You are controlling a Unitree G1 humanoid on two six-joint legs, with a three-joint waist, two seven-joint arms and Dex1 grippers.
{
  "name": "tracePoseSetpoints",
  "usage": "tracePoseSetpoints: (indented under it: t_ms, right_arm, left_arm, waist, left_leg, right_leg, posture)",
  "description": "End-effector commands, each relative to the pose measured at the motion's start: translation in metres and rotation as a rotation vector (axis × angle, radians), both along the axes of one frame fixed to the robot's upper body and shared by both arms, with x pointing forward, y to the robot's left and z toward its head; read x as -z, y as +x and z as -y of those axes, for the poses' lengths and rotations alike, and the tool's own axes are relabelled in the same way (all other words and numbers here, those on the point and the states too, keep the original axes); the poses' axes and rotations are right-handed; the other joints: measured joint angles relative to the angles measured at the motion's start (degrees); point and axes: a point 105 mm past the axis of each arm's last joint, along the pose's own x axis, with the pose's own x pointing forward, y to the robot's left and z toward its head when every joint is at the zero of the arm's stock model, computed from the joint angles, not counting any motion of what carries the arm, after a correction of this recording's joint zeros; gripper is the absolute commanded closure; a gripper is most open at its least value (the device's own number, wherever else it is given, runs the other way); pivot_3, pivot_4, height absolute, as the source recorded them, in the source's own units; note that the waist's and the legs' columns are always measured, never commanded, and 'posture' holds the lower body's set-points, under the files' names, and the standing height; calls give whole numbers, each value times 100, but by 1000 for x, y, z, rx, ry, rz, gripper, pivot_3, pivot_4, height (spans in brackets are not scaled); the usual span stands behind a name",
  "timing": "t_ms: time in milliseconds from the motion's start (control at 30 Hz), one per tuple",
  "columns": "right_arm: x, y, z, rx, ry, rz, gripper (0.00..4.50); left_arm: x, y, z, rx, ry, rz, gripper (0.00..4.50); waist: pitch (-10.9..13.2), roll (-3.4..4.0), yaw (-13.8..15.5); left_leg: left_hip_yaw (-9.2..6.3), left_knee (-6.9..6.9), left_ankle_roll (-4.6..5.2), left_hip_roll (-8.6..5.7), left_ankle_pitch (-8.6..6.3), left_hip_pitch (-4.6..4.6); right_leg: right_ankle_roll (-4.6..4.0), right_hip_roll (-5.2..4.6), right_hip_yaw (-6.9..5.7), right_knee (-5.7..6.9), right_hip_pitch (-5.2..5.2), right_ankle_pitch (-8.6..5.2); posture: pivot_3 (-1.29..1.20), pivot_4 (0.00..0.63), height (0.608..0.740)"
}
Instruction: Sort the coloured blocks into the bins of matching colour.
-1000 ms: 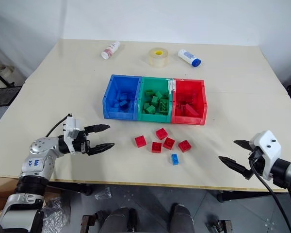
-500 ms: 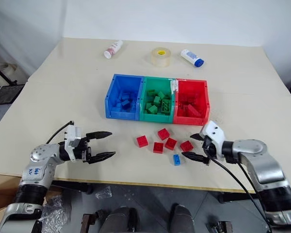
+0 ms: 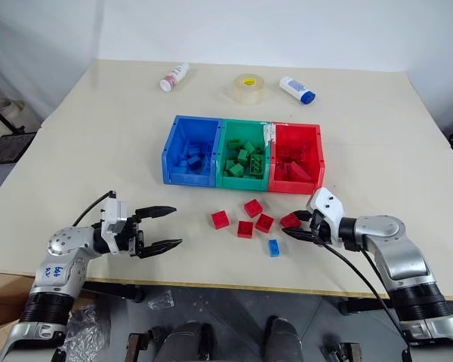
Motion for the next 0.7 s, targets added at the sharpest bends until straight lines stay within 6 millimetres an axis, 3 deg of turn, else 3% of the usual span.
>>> tracePoseSetpoints:
  t_ms: [33,200,333,433,567,700]
  right_arm:
    - [-44,5,-3,27,81,140,2488]
    - [-97,33,-2,119,173,303,2488]
    - [-115,74,4,239,178,385,2488]
    - [-115,99,10,327,164,384,1459]
    - [-117,107,7,323,168,415,64]
    - [-115,97,9,290,162,418,24]
  left_arm:
    - [-7,0,0,19,-29,57,0]
    - [-4,4,2,29,-26,48,0]
    - [-3,8,7,41,-28,48,0]
    - [-3,10,10,52,-30,50,0]
    - [-3,12,12,62,-29,53,0]
    - [-4,16,13,70,-31,56,0]
  waist:
    - [0,0,2]
    - [0,0,-29]
    - [0,0,-76]
    - [0,0,-122]
    - [0,0,-142]
    - [0,1,-156]
  left_leg:
    - [0,0,0,0,0,0]
    - [3,0,0,1,0,1]
    - [4,-2,0,2,0,2]
    - [13,-3,0,0,0,2]
    - [18,-16,0,0,0,0]
    - [26,-15,0,0,0,-7]
  right_leg:
    - [0,0,0,0,0,0]
    - [0,0,4,2,-4,0]
    - [0,2,6,8,-7,0]
    - [0,1,10,6,-7,0]
    - [0,1,10,-1,-14,0]
    - [1,2,19,3,-28,0]
  posture:
    - [0,150,740]
    - [0,150,740]
    - [0,150,740]
    - [0,150,740]
    - [0,150,740]
    - [0,150,740]
